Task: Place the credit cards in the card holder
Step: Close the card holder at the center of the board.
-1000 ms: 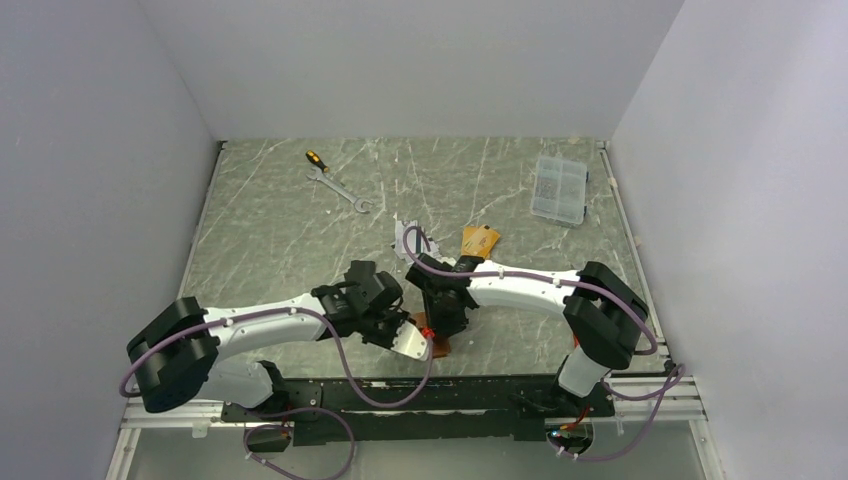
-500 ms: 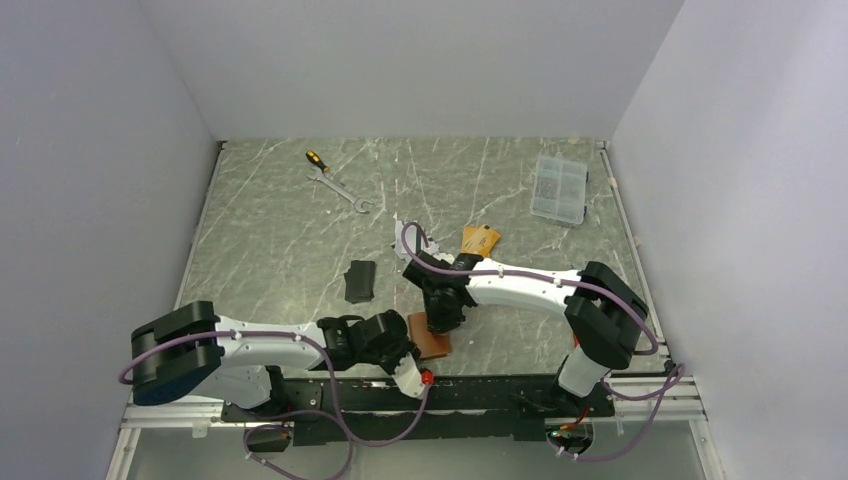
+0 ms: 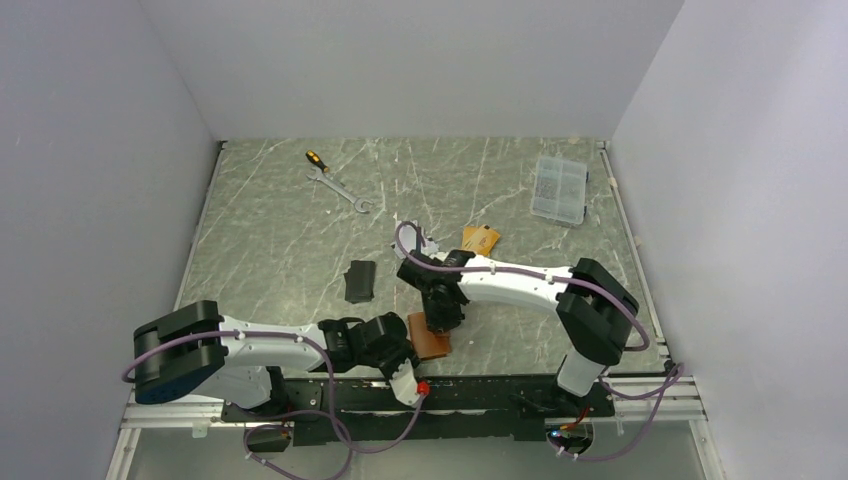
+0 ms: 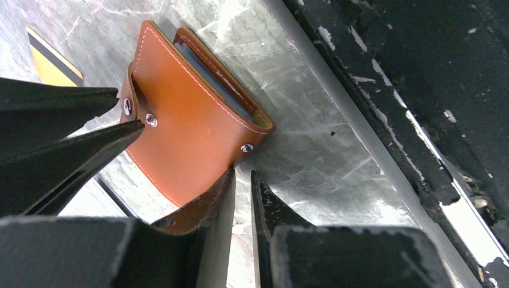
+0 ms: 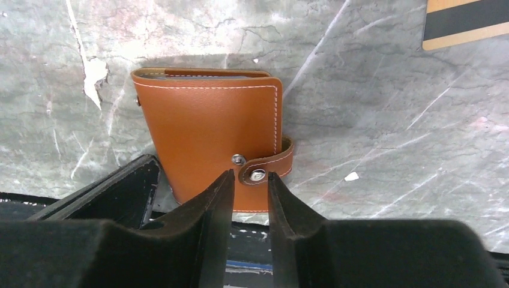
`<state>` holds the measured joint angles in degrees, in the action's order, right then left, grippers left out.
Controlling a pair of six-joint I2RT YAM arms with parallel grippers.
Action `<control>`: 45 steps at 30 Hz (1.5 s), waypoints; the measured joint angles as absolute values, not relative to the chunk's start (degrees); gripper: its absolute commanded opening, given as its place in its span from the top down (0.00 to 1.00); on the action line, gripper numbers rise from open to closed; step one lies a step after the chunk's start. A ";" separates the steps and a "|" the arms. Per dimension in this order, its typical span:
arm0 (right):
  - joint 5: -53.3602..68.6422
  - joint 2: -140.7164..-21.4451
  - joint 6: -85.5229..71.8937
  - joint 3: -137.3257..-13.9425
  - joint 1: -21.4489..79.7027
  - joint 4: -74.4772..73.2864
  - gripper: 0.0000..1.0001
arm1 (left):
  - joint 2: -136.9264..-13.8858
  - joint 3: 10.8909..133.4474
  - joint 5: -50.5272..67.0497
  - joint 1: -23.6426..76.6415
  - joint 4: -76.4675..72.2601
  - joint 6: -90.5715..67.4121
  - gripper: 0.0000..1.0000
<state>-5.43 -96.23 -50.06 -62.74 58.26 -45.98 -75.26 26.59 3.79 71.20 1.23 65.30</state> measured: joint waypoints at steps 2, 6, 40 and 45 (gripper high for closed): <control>-6.44 -96.97 -49.95 -64.29 58.61 -47.35 0.69 | -75.26 26.59 4.43 70.91 1.13 65.34 0.80; -8.36 -98.63 -50.00 -67.22 60.23 -49.25 0.68 | -75.24 26.04 4.64 70.81 0.05 65.36 0.80; -16.16 -103.61 -51.96 -71.42 64.55 -56.97 0.98 | -74.94 24.08 3.14 70.78 -3.57 65.08 0.85; -16.34 -103.61 -52.47 -71.42 64.60 -57.04 1.00 | -74.94 24.08 3.14 70.78 -3.49 65.06 0.86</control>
